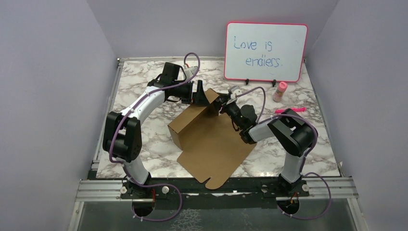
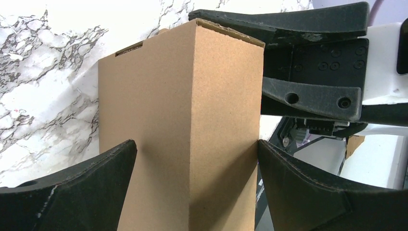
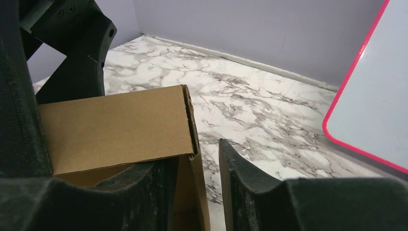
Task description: Fold the paper box
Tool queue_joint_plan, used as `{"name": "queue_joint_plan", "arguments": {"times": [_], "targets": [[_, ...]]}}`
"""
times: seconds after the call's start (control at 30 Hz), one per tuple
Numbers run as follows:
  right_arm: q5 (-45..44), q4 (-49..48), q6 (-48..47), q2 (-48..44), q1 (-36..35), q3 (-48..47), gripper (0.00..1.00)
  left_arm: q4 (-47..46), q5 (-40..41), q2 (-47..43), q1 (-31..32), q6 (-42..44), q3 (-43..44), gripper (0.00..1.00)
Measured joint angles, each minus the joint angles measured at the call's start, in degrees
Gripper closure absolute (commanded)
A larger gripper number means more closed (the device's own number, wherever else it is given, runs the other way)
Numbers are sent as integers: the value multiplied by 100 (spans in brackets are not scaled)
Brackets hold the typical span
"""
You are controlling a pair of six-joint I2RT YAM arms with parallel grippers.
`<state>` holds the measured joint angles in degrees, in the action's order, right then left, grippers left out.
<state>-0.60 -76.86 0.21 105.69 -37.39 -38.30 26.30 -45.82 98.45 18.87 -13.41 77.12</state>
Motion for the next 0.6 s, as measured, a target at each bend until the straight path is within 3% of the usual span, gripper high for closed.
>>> {"name": "queue_joint_plan", "arguments": {"times": [0.23, 0.53, 0.6], "targets": [[-284, -505, 166, 271, -4, -7, 75, 4, -33, 0, 2, 35, 0, 5], [-638, -570, 208, 308, 0, -9, 77, 2, -31, 0, 26, 70, 0, 5], [-654, -570, 160, 310, 0, -11, 71, 2, -24, 0, 26, 72, 0, 5]]}}
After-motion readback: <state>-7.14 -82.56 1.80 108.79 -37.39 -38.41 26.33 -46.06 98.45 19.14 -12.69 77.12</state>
